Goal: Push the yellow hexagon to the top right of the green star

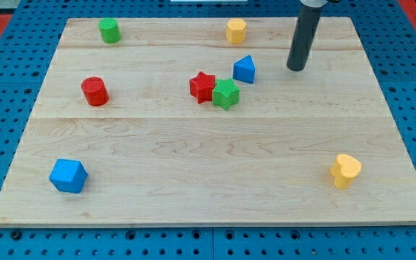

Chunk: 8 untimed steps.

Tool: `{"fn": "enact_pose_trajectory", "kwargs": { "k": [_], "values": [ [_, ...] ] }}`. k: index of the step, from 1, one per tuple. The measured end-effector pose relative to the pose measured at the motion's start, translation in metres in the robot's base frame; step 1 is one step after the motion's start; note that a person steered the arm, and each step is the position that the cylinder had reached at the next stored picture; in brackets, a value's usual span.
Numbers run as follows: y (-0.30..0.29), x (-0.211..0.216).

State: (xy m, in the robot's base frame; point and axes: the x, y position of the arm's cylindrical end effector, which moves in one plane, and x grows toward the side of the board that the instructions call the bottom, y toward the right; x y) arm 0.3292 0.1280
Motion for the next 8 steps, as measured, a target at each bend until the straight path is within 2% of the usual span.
{"fn": "enact_pose_trajectory", "kwargs": {
  "k": [1, 2, 3, 4, 5, 6, 7, 8],
  "values": [
    [-0.082, -0.004],
    [-0.117, -0.002],
    [-0.124, -0.038],
    [-0.191, -0.037],
    [-0.19, -0.009],
    [-0.178, -0.051],
    [-0.202, -0.094],
    [-0.158, -0.136]
  ]
}}
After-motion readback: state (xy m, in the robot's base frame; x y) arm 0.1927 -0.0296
